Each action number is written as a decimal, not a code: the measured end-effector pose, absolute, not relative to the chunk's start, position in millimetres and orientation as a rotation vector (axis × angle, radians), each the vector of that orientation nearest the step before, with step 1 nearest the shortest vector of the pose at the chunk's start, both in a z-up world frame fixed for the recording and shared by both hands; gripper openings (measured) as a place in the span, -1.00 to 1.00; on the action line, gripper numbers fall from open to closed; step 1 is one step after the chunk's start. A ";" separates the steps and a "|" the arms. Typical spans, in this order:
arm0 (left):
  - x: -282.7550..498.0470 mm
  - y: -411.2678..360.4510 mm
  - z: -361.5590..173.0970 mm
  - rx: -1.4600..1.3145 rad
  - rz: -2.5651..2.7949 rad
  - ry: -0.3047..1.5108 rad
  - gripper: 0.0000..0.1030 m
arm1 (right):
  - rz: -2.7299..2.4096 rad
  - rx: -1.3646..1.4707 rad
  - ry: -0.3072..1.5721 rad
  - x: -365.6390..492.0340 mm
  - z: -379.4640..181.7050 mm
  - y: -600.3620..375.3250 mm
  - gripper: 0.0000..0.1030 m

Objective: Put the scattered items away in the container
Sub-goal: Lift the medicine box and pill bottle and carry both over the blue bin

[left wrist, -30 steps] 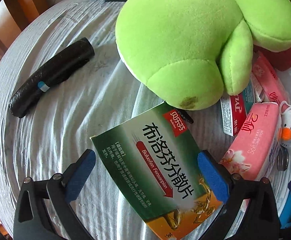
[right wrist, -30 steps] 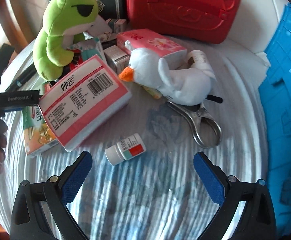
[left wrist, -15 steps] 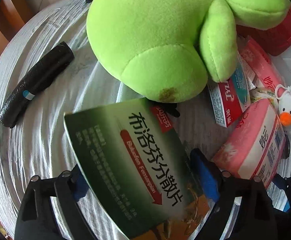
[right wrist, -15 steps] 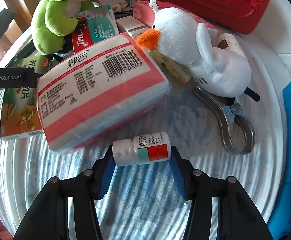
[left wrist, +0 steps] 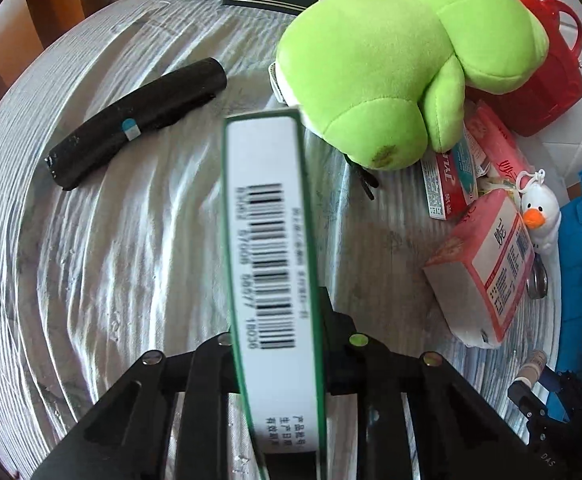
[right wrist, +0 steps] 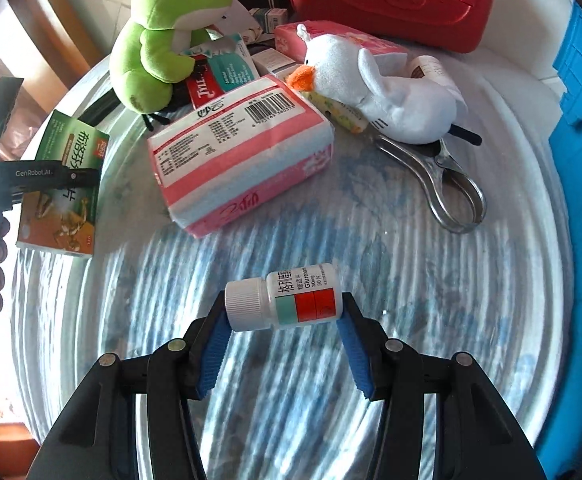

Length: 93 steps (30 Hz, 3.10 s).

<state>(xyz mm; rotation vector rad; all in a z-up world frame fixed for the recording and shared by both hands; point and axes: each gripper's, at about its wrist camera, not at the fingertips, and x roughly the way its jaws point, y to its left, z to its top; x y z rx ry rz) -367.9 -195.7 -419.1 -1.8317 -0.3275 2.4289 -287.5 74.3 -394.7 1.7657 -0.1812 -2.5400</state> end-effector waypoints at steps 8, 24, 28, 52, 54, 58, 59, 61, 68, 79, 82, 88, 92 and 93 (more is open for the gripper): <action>-344.0 -203.7 -377.4 -1.733 2.478 -0.323 -0.64 | -2.561 1.654 -0.198 -258.1 -345.7 61.7 -0.01; -229.0 -193.8 -237.4 -1.355 2.676 -0.125 -0.64 | -2.686 1.265 -0.172 -164.0 -189.0 67.7 -0.01; -207.5 -178.7 -200.7 -1.278 2.707 -0.097 -0.64 | -2.706 1.160 -0.160 -139.4 -156.5 76.4 -0.01; -180.9 -32.4 -88.8 -1.002 2.727 -0.029 -0.64 | -2.791 0.880 -0.225 -53.0 -65.1 207.5 -0.01; -180.6 -20.2 -82.9 -0.984 2.721 -0.035 -0.64 | -2.794 0.871 -0.227 -49.7 -62.4 218.8 -0.01; -176.9 0.9 -70.4 -0.946 2.721 -0.048 -0.64 | -2.796 0.865 -0.214 -44.9 -58.8 238.3 -0.01; -176.2 5.8 -68.2 -0.940 2.720 -0.052 -0.64 | -2.797 0.861 -0.212 -43.8 -57.7 243.2 -0.01; -174.1 16.1 -64.1 -0.930 2.717 -0.053 -0.64 | -2.801 0.853 -0.204 -40.9 -55.6 252.3 -0.01; -169.6 51.1 -55.9 -0.917 2.687 -0.020 -0.64 | -2.821 0.817 -0.218 -29.3 -46.8 284.1 -0.01; -175.9 122.2 -36.9 -0.868 2.600 0.075 -0.64 | -2.898 0.774 -0.270 -4.6 -38.7 335.1 -0.01; -178.2 146.1 -34.1 -0.860 2.561 0.098 -0.64 | -2.928 0.773 -0.283 0.8 -38.5 350.9 -0.01; -185.5 196.0 -29.0 -0.837 2.462 0.128 -0.64 | -2.998 0.802 -0.344 11.6 -45.9 387.2 -0.01; -190.8 229.8 -24.5 -0.812 2.401 0.157 -0.64 | -3.046 0.836 -0.387 18.4 -51.0 411.6 -0.01; -192.2 237.9 -23.7 -0.807 2.388 0.164 -0.64 | -3.057 0.845 -0.397 19.8 -52.2 417.0 -0.01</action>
